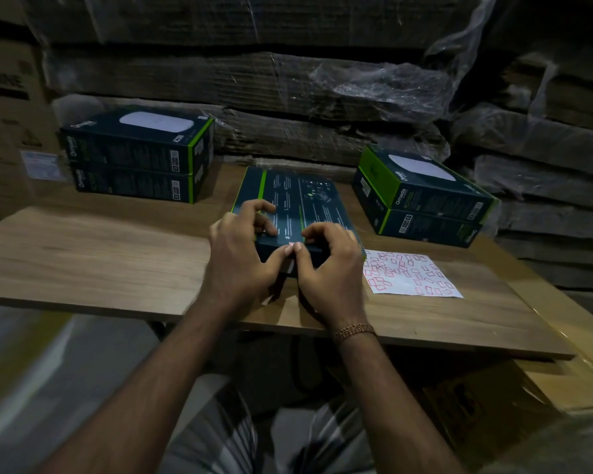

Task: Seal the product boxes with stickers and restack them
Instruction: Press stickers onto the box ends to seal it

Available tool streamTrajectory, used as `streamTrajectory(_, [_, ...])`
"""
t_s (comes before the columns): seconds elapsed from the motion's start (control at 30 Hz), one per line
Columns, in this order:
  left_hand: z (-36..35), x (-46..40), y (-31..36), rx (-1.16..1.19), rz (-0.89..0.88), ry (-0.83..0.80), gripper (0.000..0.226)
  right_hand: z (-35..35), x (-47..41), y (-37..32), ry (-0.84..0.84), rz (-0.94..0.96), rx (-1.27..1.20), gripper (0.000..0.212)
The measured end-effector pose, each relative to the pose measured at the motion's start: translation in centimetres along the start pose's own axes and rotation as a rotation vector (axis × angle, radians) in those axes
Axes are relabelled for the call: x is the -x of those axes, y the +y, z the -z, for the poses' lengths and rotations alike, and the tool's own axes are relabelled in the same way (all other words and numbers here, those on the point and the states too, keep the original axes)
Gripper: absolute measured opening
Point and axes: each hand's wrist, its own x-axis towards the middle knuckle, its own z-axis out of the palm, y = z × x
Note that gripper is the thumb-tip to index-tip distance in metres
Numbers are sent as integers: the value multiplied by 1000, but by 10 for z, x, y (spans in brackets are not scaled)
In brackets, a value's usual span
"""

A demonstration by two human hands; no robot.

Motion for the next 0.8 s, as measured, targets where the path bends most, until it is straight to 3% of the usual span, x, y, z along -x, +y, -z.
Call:
streamTrajectory(0.4, [4, 4, 1, -107, -108, -89, 57, 3, 3, 1, -46, 39, 27, 20])
streamTrajectory(0.8, [0, 3, 0, -61, -66, -42, 57, 4, 3, -4, -142, 42, 192, 31])
